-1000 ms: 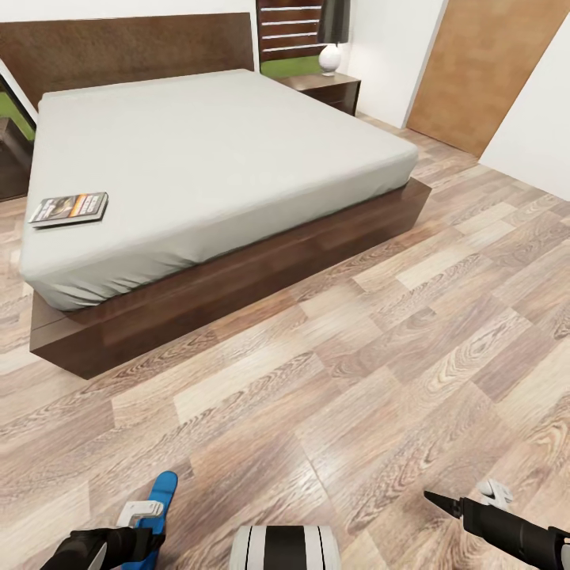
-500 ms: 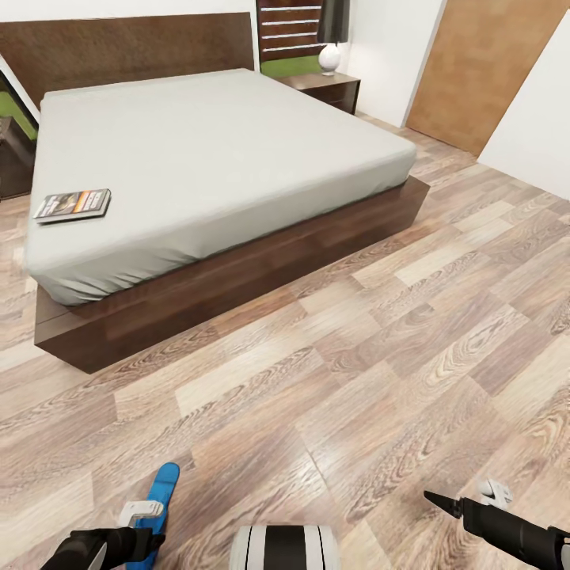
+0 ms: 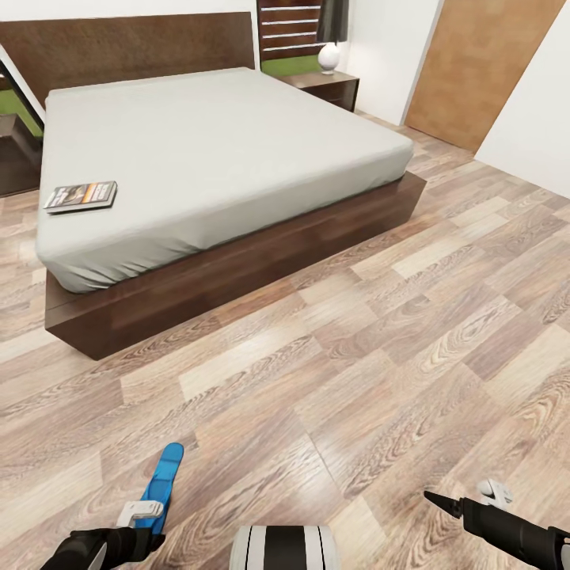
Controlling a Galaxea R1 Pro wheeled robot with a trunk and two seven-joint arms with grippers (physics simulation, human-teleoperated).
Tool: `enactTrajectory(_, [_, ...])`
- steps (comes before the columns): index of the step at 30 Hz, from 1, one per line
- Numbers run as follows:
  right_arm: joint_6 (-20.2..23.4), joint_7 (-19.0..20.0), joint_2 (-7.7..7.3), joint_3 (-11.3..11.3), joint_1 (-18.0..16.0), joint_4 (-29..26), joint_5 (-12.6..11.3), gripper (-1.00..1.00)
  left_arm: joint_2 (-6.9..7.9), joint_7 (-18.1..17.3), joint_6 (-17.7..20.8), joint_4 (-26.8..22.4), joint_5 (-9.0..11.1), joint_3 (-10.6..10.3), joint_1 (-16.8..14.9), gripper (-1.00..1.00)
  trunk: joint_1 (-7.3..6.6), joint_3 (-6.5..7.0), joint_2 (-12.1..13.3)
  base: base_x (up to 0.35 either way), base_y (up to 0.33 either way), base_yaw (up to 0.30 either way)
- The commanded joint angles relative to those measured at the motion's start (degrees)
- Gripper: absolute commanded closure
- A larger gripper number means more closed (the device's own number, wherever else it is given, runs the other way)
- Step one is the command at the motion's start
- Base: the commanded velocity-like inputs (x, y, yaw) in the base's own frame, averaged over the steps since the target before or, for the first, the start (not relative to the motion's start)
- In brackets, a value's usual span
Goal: In the bedroom, move the book from the bed onto either nightstand, and place the two sandals side by side next to the bed.
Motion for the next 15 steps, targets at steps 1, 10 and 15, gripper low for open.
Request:
enactTrajectory(1, [0.35,0.08,0.00,-0.06,-0.02,-0.01,-0.21,-1.00,-0.03,-0.31,0.42,-0.09,-0.02,0.27,0.00,-1.00,-0.01,-0.04,-0.02,-0.010,0.000,0.000])
enactTrajectory(10, [0.35,0.08,0.01,-0.06,-0.02,-0.01,-0.21,-1.00,0.03,-0.36,0.68,-1.13,0.01,0.36,-0.10,-1.00,-0.01,-0.04,-0.02,-0.003,0.000,0.000])
enactTrajectory(15, [0.35,0.03,0.00,-0.06,-0.02,-0.01,-0.17,-1.00,-0.31,-0.39,1.54,-5.10,0.02,0.36,-0.23,-1.00,-0.01,-0.04,-0.02,0.000,0.000,0.000])
